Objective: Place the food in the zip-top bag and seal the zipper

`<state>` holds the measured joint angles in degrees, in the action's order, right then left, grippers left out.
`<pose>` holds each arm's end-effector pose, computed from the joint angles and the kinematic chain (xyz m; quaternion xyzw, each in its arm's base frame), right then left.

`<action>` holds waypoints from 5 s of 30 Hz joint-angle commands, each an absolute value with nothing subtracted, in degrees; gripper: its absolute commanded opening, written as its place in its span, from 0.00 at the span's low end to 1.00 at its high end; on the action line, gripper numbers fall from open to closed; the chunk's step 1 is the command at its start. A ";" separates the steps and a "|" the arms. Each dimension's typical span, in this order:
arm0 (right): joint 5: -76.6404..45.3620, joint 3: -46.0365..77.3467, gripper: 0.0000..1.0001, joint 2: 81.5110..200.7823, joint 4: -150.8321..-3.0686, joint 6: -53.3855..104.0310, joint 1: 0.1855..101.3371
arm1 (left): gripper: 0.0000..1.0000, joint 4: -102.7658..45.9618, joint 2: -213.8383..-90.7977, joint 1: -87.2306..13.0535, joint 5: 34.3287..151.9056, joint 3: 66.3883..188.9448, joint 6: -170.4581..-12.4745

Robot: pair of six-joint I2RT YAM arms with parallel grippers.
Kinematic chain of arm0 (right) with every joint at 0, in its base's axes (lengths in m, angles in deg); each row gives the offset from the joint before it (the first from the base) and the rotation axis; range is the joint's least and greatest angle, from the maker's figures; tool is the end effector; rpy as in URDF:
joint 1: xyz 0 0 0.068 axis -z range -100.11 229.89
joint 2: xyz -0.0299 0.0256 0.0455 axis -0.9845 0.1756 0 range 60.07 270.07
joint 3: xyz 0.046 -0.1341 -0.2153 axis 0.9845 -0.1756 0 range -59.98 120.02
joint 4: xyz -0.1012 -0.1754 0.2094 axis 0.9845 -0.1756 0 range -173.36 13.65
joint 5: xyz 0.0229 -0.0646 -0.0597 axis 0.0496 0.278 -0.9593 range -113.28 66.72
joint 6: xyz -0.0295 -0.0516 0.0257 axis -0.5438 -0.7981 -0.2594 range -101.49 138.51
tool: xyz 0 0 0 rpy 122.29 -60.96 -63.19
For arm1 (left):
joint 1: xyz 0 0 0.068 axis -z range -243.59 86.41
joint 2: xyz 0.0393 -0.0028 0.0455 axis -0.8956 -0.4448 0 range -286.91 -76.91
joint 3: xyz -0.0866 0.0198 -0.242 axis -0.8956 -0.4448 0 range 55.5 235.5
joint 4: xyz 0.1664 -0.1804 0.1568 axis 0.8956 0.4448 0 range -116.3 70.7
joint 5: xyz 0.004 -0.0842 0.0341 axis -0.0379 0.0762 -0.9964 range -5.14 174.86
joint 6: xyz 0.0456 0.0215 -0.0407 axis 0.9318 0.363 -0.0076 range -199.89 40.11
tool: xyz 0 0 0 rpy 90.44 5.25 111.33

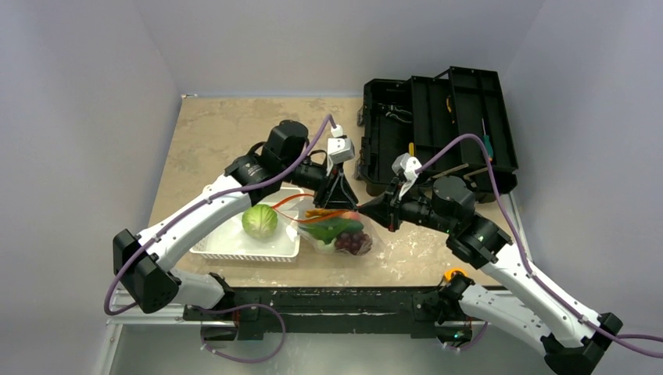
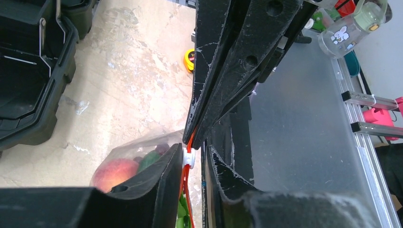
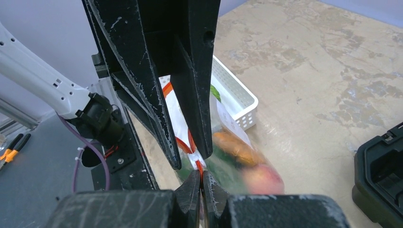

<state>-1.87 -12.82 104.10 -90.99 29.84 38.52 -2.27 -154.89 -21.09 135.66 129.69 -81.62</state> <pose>0.1626 0.1678 0.3370 -0.3107 0.7045 0.4048 0.4932 0.2257 -0.2598 0.3487 0.4771 0.6479 -0.5160 0.2939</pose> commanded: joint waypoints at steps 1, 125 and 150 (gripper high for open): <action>-4.66 -13.21 0.00 102.21 -85.90 29.76 38.41 | 0.22 -1.70 -155.39 -20.85 137.39 132.40 -80.15; -35.50 -15.21 0.00 79.13 -104.60 48.50 38.45 | 0.00 9.39 -130.58 -18.26 120.89 118.78 -109.28; -51.58 -21.85 0.00 102.02 -106.64 63.34 38.44 | 0.56 24.86 -143.90 -18.75 79.53 133.51 -96.76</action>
<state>-48.10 -19.93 99.11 -105.89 56.40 38.33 20.73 -146.95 -18.40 90.53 126.57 -101.12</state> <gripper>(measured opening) 0.004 0.527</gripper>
